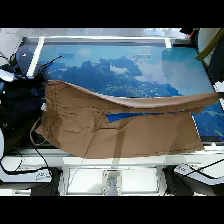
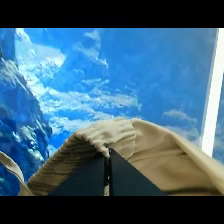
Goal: Fold the clothes and pants, and hang the long-sleeved shirts on hangers.
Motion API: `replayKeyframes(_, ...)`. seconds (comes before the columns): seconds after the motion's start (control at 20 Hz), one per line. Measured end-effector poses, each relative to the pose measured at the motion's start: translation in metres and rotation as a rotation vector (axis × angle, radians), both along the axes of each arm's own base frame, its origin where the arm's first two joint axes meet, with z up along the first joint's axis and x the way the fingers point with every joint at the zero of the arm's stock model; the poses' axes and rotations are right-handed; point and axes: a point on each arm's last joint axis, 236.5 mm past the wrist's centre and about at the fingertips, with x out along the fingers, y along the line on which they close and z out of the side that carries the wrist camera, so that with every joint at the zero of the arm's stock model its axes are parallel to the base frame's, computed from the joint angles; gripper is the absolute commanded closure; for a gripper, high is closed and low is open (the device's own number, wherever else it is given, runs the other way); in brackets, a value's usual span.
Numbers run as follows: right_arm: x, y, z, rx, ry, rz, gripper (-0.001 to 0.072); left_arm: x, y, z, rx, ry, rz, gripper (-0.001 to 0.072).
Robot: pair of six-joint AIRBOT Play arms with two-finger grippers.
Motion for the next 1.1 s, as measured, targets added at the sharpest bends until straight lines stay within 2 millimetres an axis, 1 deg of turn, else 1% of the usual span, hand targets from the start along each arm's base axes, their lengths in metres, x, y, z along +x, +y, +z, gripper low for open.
replayKeyframes(0.1,0.017,0.003,0.006,-0.022,-0.034,-0.014,0.0691,0.004,0.004,0.003,0.008,-0.019,0.014,0.0693)
replayKeyframes(0.15,0.028,0.003,0.005,-0.028,-0.045,-0.027,0.0691,0.006,0.007,0.002,0.005,-0.025,0.028,0.0693)
replayKeyframes(0.25,0.055,0.002,-0.008,-0.024,-0.053,-0.049,0.0691,0.011,0.01,-0.006,-0.004,-0.022,0.053,0.0693)
replayKeyframes(0.35,0.084,0.003,-0.034,0.002,-0.034,-0.059,0.0691,0.015,0.011,-0.02,-0.018,-0.004,0.07,0.0693)
replayKeyframes(0.4,0.099,0.002,-0.05,0.024,-0.018,-0.069,0.0691,0.017,0.013,-0.028,-0.028,0.007,0.085,0.0694)
replayKeyframes(0.5,0.126,-0.004,-0.081,0.081,0.01,-0.115,0.0691,0.023,0.019,-0.04,-0.049,0.014,0.133,0.0694)
replayKeyframes(0.6,0.148,-0.012,-0.108,0.131,0.03,-0.163,0.0691,0.031,0.028,-0.047,-0.056,0.0,0.184,0.0694)
replayKeyframes(0.7,0.168,-0.021,-0.126,0.168,0.035,-0.209,0.0691,0.038,0.038,-0.05,-0.062,-0.023,0.24,0.0694)
replayKeyframes(0.75,0.176,-0.025,-0.132,0.184,0.031,-0.235,0.0689,0.041,0.043,-0.051,-0.063,-0.036,0.263,0.0694)
replayKeyframes(0.8,0.183,-0.029,-0.136,0.196,0.025,-0.257,0.0647,0.044,0.045,-0.052,-0.064,-0.048,0.279,0.0692)
replayKeyframes(0.85,0.19,-0.034,-0.138,0.199,0.015,-0.28,0.0374,0.047,0.046,-0.053,-0.068,-0.055,0.292,0.0686)
replayKeyframes(0.9,0.197,-0.04,-0.137,0.187,-0.005,-0.306,0.0296,0.05,0.047,-0.053,-0.058,-0.065,0.294,0.0504)
replayKeyframes(0.95,0.203,-0.041,-0.135,0.182,-0.017,-0.313,0.0296,0.053,0.047,-0.053,-0.054,-0.078,0.3,0.0252)
replayKeyframes(1.0,0.208,-0.043,-0.133,0.173,-0.031,-0.319,0.0297,0.056,0.045,-0.052,-0.055,-0.089,0.303,0.0173)
replayKeyframes(1.1,0.218,-0.043,-0.12,0.161,-0.059,-0.308,0.0305,0.06,0.04,-0.051,-0.07,-0.102,0.309,0.0173)
